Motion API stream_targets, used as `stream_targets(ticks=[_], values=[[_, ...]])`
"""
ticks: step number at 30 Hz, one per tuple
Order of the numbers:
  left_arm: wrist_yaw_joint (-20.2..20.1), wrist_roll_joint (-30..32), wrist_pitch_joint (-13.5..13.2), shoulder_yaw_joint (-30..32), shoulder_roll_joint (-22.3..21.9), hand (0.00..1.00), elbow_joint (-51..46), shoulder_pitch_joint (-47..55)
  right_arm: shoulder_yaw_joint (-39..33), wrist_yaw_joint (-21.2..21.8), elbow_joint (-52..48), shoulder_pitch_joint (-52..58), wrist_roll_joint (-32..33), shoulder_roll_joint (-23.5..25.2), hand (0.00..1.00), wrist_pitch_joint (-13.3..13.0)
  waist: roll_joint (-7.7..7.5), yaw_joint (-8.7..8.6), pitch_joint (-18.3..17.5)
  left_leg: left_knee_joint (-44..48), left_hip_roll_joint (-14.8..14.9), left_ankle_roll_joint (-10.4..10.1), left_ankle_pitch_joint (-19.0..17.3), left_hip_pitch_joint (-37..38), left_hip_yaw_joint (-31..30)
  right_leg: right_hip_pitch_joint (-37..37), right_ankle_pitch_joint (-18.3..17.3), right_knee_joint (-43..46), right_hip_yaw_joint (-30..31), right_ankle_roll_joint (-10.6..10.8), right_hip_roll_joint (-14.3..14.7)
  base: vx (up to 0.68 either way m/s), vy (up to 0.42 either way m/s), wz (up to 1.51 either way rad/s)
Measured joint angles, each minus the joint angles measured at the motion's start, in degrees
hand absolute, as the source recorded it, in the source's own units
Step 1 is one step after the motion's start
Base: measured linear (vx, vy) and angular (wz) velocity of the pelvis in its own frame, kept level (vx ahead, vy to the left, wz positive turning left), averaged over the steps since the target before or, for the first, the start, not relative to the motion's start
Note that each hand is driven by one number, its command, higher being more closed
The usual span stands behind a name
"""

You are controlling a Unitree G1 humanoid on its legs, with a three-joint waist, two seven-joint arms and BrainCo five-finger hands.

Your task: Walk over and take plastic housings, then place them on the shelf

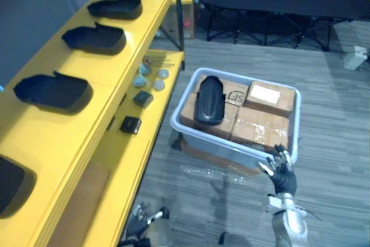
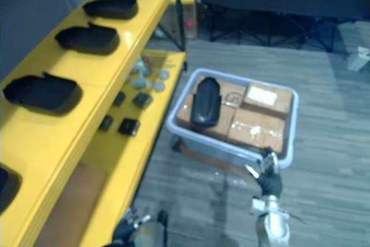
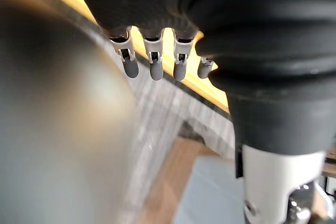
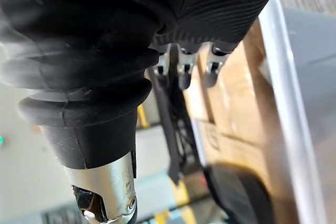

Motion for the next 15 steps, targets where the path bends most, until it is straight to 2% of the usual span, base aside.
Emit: stream_targets(ticks=[3,4,7,9,11,12,15], values=[[0.73,-1.26,0.31,2.5,1.86,0.0,4.76,-0.49,-6.27,-4.67,3.11,-9.82,0.22,-2.71,0.0,1.28,-1.01,0.28,1.61,-1.64,-1.49,0.57,2.28,-1.97,-1.97,-1.95,-0.17,1.02,-1.62,0.7,-1.21,-0.16,0.068,0.33],[0.95,-2.87,0.31,3.43,2.17,0.0,4.84,-0.83,-8.41,-7.22,5.7,-14.61,0.25,-4.94,0.0,2.94,-1.6,0.75,3.31,-2.45,-1.97,1.15,3.13,-2.33,-2.84,-1.96,0.08,1.08,-2.49,1.05,-1.5,-0.13,0.062,0.49],[0.32,-3.1,0.3,4.51,2.4,0.0,5.63,-1.86,-12.72,-11.36,11.98,-24.31,0.39,-10.37,0.0,6.61,-1.81,2.3,5.48,-4.65,-3.44,1.8,5.89,-3.78,-5.78,-2.49,0.32,1.23,-4.88,1.02,-2.34,-0.09,0.064,0.57],[-0.28,-3.06,0.25,4.53,2.12,0.0,6.14,-1.84,-13.53,-12.27,16.26,-29.82,1.18,-13.22,0.0,8.87,-1.4,3.61,5.88,-6.1,-4.0,2.12,7.16,-3.96,-6.46,-3.04,0.46,1.92,-5.56,1.25,-2.92,-0.02,0.036,0.31],[-0.66,-2.91,-0.11,4.39,1.59,0.0,6.75,-1.84,-13.77,-12.84,18.82,-33.94,2.77,-15.25,0.0,10.32,-0.58,4.04,6.35,-7.34,-4.45,2.18,8.44,-3.8,-7.42,-2.97,0.59,2.59,-6.32,1.48,-3.51,0.01,0.014,0.29],[-1.05,-2.84,-0.44,4.29,1.54,0.0,7.13,-1.81,-13.76,-12.88,19.55,-35.51,2.94,-15.76,0.0,10.75,-0.29,4.79,6.5,-7.88,-4.58,2.14,8.9,-3.69,-7.41,-3.13,0.6,2.73,-6.35,1.49,-3.69,0.01,0.01,0.17],[-1.81,-2.87,-1.46,3.48,1.6,0.0,7.09,-1.79,-13.71,-12.83,19.67,-36.85,2.66,-15.76,0.0,11.53,-0.36,5.27,6.57,-8.81,-4.82,2.19,9.38,-3.27,-7.55,-3.06,0.42,2.96,-6.37,1.48,-3.98,0.01,-0.003,0.04]])
